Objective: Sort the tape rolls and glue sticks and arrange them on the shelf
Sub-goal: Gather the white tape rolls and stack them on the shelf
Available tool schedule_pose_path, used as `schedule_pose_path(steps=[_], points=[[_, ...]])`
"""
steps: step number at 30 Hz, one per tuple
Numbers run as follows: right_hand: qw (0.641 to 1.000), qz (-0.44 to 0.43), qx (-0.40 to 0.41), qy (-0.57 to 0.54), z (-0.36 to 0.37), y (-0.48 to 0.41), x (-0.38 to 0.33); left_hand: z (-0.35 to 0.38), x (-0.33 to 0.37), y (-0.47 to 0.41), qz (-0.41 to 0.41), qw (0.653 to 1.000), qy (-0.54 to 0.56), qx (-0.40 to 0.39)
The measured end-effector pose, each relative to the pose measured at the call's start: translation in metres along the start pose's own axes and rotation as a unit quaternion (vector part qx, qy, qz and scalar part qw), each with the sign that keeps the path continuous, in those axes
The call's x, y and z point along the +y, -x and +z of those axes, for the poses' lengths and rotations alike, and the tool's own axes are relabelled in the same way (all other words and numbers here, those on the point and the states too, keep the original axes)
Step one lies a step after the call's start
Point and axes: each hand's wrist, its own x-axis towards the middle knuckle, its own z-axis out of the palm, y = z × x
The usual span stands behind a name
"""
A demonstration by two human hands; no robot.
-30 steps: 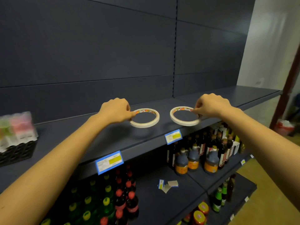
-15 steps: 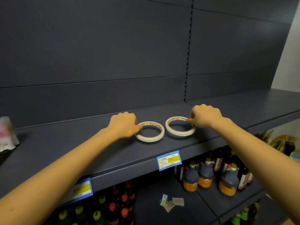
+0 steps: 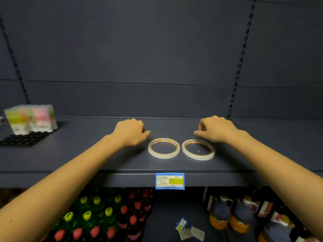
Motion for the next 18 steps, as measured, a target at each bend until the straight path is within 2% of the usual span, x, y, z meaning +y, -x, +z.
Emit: schedule_pose_path(steps=[4,9,13,18], points=[[0.987,-0.133,0.024,-0.091,-0.009,-0.011,-0.04,-0.015,-0.019,0.028,-0.062,0.995,-0.038,0.064],[0.94,-0.293,0.058,-0.165,-0.009,-0.011,-0.128,-0.034,-0.062,0.092,-0.174,0.977,-0.077,0.101],[0.903,-0.402,0.042,-0.144,-0.005,0.001,-0.207,-0.045,-0.102,0.158,-0.253,0.955,-0.131,0.084],[0.872,-0.469,0.024,-0.139,-0.002,0.017,-0.29,-0.057,-0.147,0.231,-0.307,0.934,-0.173,0.061]])
